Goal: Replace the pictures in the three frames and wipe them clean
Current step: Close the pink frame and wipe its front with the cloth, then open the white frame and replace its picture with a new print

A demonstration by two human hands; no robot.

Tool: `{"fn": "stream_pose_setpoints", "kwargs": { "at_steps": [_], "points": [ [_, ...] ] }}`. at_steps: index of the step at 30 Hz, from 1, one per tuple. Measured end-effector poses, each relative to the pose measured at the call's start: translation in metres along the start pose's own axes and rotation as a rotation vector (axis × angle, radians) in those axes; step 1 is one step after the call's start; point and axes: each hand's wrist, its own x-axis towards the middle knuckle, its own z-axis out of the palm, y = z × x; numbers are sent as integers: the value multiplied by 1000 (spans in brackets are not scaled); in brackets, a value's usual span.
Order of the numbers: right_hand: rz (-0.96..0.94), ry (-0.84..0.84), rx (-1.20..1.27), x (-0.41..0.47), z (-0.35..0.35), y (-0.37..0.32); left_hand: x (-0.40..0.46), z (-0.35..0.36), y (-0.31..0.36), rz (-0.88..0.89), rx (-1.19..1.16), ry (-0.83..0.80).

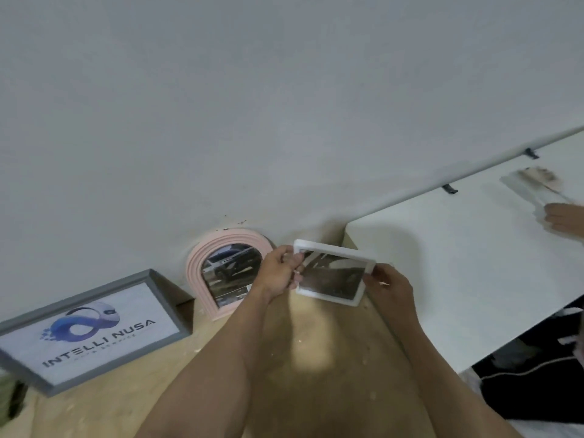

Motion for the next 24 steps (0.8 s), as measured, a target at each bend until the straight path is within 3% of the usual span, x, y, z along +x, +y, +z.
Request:
{"fn": "stream_pose_setpoints", "kwargs": {
  "at_steps": [3, 6, 12, 16, 19, 22, 24],
  "points": [
    [-81, 19, -30, -34, 17, -3, -28, -20, -4, 23, -106, -16],
    [-305, 68, -102, -79, 44, -21, -62, -48, -9, 26, -137, 76],
    [-819, 167, -572, -180, 122, -66, -157, -112, -34, -77, -315, 227],
    [-972, 9, -603, -247, 163, -80, -223, -157, -69, -138, -263, 336],
    [-824, -199, -503, -281, 189, -82, -276, -205, -97, -128, -270, 382],
    [-330, -183, -393, -296, 192, -90, -324, -253, -129, -120, -288, 413],
    [14, -288, -366, -304, 189, -97, -348, -273, -148, -125, -331, 410]
  ]
}}
